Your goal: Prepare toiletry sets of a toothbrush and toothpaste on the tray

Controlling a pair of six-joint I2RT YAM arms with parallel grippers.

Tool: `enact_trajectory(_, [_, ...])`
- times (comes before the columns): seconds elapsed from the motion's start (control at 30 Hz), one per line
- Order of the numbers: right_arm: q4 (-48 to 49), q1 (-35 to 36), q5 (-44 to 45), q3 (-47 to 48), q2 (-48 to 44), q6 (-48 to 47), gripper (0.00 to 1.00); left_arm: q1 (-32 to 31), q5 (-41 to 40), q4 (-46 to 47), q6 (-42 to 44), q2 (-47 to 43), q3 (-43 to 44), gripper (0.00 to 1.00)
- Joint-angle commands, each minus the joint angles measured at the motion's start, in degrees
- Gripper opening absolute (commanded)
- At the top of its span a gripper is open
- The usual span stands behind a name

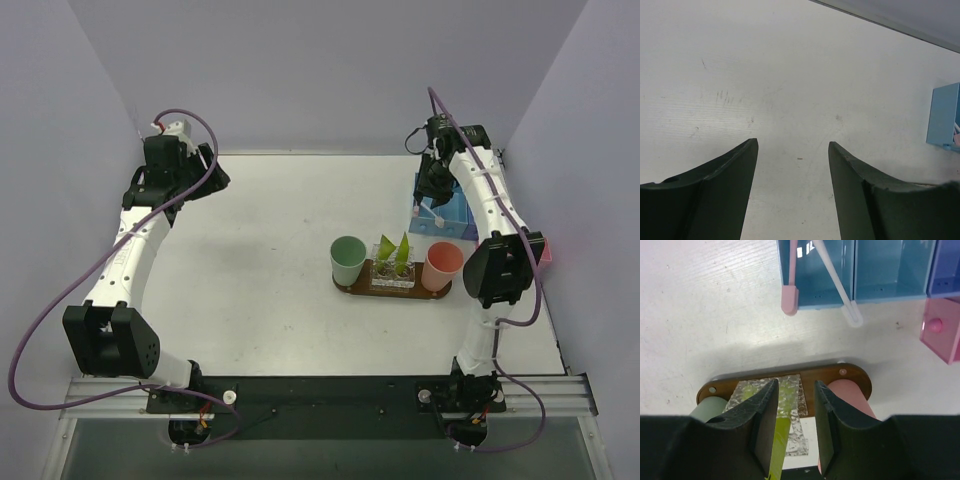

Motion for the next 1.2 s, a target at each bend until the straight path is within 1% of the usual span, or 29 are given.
enact_trajectory(0.0, [4.3, -0.1, 1.6, 0.1, 3.3, -1.4, 0.30, 0.1, -0.3, 1.2, 0.8, -1.5, 3.6, 0.69])
enact_trajectory(0.17, [6.2, -0.3, 1.6, 0.7, 7.8, -1.8, 0.30, 0.1, -0.2, 0.6, 0.8, -0.9, 4.6, 0.68])
enact_trajectory(0.37, [7.1, -1.5, 1.9, 0.8, 10.6, -3.0, 0.29, 0.1, -0.3, 0.5, 0.9, -0.8, 4.6, 0.69])
enact_trajectory(0.67, [8.4, -1.7, 0.3, 0.5, 12.3, -4.0, 0.27, 0.1, 0.0, 0.2, 0.5, -0.5, 4.8, 0.68])
enact_trajectory(1.13, [9.4, -1.8, -0.3, 0.5, 13.9, -4.0, 0.29, 0.0, 0.3, 0.5, 0.2, -0.7, 4.4, 0.69])
enact_trajectory(1.17, [9.4, -1.8, -1.9, 0.4, 14.2, -4.1, 0.29, 0.0, 0.3, 0.4, 0.1, -0.7, 4.4, 0.68])
